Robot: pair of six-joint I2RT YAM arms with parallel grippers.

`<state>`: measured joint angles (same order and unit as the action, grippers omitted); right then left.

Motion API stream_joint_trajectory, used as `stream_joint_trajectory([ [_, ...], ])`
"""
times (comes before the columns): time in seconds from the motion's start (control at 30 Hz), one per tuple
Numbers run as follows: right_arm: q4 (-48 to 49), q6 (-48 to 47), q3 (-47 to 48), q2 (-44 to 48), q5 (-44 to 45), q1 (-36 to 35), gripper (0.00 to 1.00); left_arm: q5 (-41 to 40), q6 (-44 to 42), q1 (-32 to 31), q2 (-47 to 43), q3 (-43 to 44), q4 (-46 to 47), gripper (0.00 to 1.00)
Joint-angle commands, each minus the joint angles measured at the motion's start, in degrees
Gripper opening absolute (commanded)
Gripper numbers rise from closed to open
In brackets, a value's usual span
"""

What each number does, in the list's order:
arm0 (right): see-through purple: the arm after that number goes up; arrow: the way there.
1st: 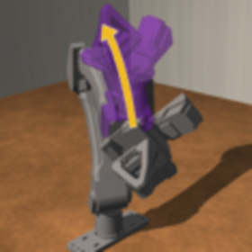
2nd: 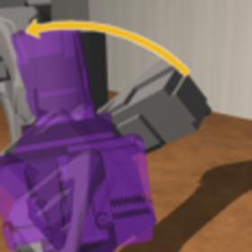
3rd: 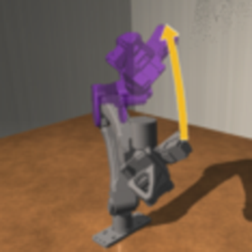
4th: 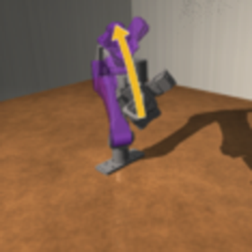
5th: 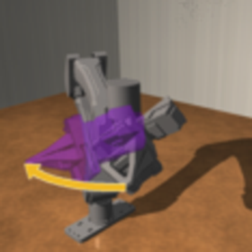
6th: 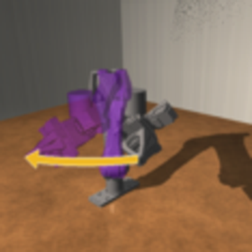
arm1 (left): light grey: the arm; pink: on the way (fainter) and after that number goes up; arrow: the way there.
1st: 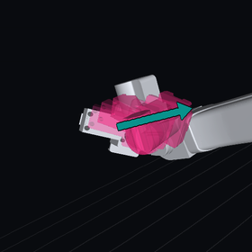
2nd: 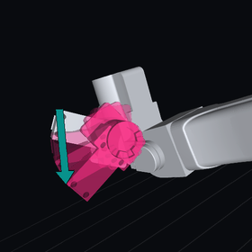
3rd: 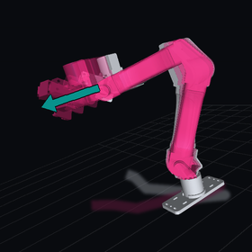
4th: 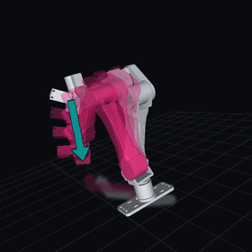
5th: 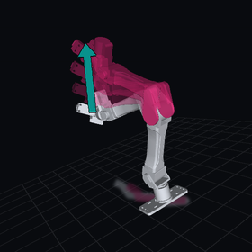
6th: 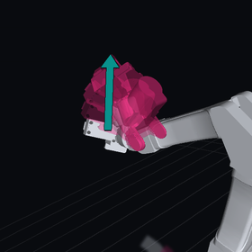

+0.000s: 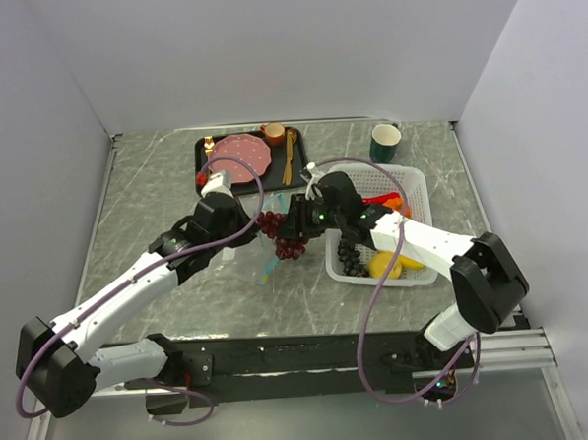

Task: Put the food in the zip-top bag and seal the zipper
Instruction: Place the fake fruit in the zipper food storage bag.

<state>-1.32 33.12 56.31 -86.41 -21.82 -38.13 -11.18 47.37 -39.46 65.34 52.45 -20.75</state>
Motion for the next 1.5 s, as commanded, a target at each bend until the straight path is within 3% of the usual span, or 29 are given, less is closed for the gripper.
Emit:
stream_joint_trajectory([
  [0.0,7.4,5.0,3.1,-0.7,1.9,-0.4,0.40,2.6,-1.2,-0.1,-0.4,0.1,2.1,0.01],
  [0.27,5.2,6.6,6.7,-2.7,4.8,-0.4,0.41,3.5,-0.4,-0.4,0.2,-0.6,2.7,0.01],
  [0.57,10.1,14.1,6.2,-6.1,2.1,-0.7,0.47,3.8,2.4,-0.8,1.2,2.5,3.0,0.01],
  [0.97,9.1,15.0,6.9,-6.5,5.0,-3.4,0.60,2.3,3.7,-0.8,-0.9,3.5,3.2,0.01],
  [1.1,7.8,14.3,8.7,-6.9,7.0,-4.7,0.69,0.9,4.0,-0.8,-1.4,3.6,3.3,0.01],
  [1.3,9.6,13.0,7.8,-4.9,5.5,-4.8,0.99,-1.7,3.9,-0.8,-3.4,4.9,2.6,0.01],
  [1.47,2.3,8.2,5.8,1.1,15.7,-4.7,1.00,-7.8,4.2,-0.7,-5.3,6.4,-0.5,0.01],
])
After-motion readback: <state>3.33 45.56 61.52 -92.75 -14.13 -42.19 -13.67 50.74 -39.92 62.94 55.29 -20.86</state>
